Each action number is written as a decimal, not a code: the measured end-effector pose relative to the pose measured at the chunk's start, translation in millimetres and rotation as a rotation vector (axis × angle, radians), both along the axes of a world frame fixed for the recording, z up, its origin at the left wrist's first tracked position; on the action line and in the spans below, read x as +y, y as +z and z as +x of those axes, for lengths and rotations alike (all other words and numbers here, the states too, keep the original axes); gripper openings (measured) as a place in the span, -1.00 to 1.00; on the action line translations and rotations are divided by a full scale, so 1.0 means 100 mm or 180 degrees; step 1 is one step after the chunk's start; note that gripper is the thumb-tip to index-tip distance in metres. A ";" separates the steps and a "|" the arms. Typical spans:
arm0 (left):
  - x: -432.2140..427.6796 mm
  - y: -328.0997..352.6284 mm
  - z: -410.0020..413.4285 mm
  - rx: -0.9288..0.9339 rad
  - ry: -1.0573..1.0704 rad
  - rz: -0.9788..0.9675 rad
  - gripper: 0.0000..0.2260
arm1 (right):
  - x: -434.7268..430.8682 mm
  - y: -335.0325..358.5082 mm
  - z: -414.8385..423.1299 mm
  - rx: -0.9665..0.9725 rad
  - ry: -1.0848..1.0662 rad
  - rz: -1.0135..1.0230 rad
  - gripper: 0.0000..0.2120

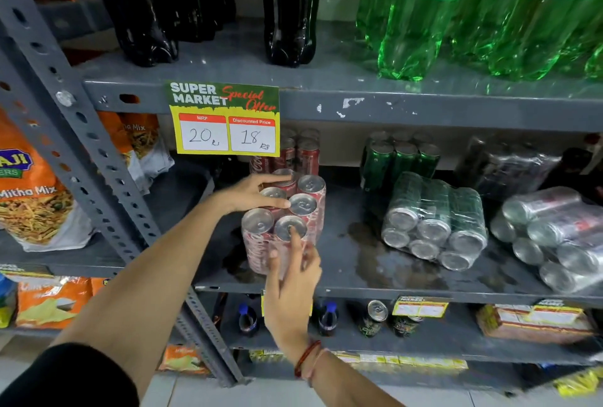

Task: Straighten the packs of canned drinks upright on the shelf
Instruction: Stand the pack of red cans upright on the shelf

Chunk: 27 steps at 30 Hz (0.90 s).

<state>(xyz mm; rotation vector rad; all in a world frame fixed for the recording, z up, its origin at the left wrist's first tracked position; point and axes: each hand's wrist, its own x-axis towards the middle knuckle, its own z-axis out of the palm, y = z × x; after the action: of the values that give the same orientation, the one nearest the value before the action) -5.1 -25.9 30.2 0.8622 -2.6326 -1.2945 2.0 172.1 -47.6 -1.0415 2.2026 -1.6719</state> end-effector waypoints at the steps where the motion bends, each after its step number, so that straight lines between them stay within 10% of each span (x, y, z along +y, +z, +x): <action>1: 0.01 0.01 0.02 0.0008 0.0041 0.0042 -0.40 | 0.01 0.01 -0.02 0.0068 0.0017 -0.0004 -0.47; 10: 1.40 -0.36 0.17 0.1759 0.2984 -0.0241 -0.35 | -0.49 0.54 -1.49 0.0193 0.0662 0.0220 -0.39; 16: 1.62 -0.49 -0.20 0.1257 0.3132 0.0227 0.13 | -0.91 0.75 -1.75 0.0662 0.2065 0.1547 -0.26; 27: 0.62 -0.27 0.47 0.0613 0.1576 0.0406 0.00 | -0.64 0.63 -1.34 0.0991 0.0663 0.1720 -0.28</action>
<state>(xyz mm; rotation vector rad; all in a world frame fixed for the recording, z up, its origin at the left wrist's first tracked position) 42.2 36.2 3.3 1.2360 -2.0287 -1.3308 -131.9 108.6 15.0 -1.3675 2.4184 -0.7956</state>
